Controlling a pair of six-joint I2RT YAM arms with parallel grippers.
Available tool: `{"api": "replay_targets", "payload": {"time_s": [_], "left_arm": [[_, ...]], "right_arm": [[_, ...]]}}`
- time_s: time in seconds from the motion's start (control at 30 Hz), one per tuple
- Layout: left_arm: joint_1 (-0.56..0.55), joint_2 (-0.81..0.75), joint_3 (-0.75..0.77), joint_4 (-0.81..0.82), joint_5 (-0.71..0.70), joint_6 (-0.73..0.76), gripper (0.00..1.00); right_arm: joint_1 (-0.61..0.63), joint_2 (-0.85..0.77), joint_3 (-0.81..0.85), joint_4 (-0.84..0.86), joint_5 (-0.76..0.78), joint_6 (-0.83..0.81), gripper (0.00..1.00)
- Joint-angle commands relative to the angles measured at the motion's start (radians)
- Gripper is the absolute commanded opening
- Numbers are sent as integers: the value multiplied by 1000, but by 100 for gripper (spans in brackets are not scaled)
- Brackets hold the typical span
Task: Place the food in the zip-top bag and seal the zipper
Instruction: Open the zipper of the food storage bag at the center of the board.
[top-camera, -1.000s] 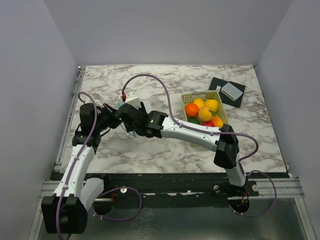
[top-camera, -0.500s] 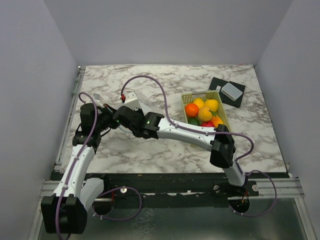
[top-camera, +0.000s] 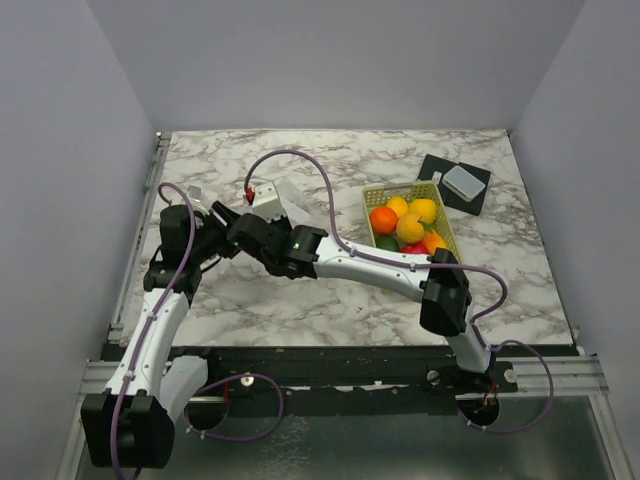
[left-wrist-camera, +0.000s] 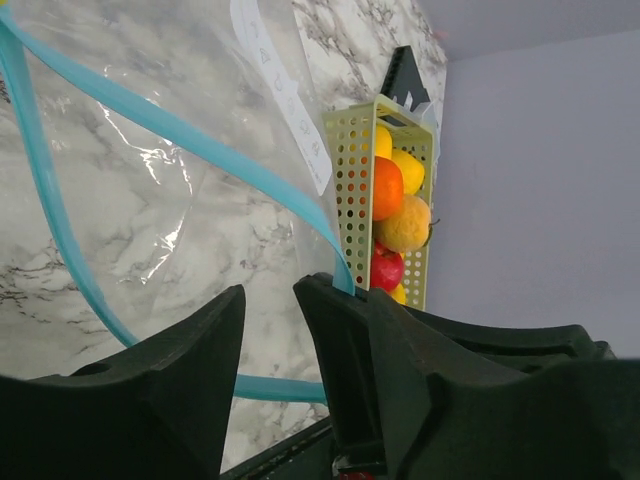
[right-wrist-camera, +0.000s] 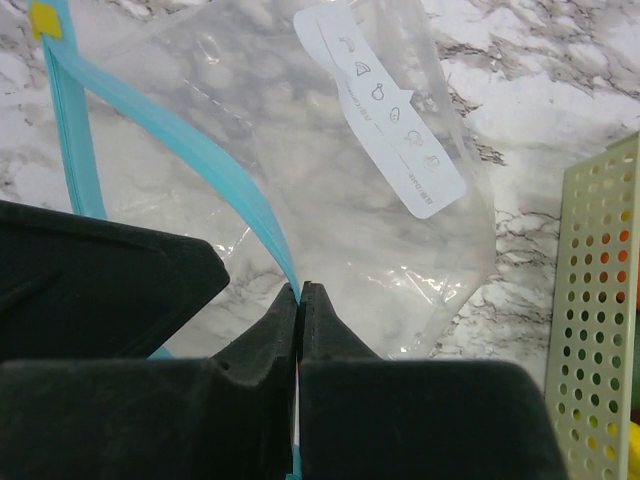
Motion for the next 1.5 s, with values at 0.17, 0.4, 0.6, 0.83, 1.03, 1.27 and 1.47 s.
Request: {"api": "replay_targets", "payload": {"time_s": [0.17, 0.4, 0.6, 0.83, 1.03, 1.27, 1.47], "left_arm": [[-7, -11, 102, -111, 30, 118, 59], [-9, -15, 101, -157, 30, 134, 59], [-9, -22, 81, -165, 27, 130, 59], [-9, -5, 80, -164, 13, 122, 60], [-8, 24, 92, -156, -2, 120, 60], [-9, 51, 71, -147, -7, 123, 60], [-10, 72, 57, -131, -10, 116, 58]], "right_arm": [[-27, -60, -64, -5, 73, -4, 1], [-64, -95, -67, 13, 38, -13, 1], [-79, -116, -39, 6, 15, -3, 1], [-78, -135, -32, 15, -17, 11, 1], [-79, -148, -38, 27, -50, 32, 1], [-79, -171, -63, 54, -83, 59, 1], [-79, -173, -64, 56, -90, 66, 1]]}}
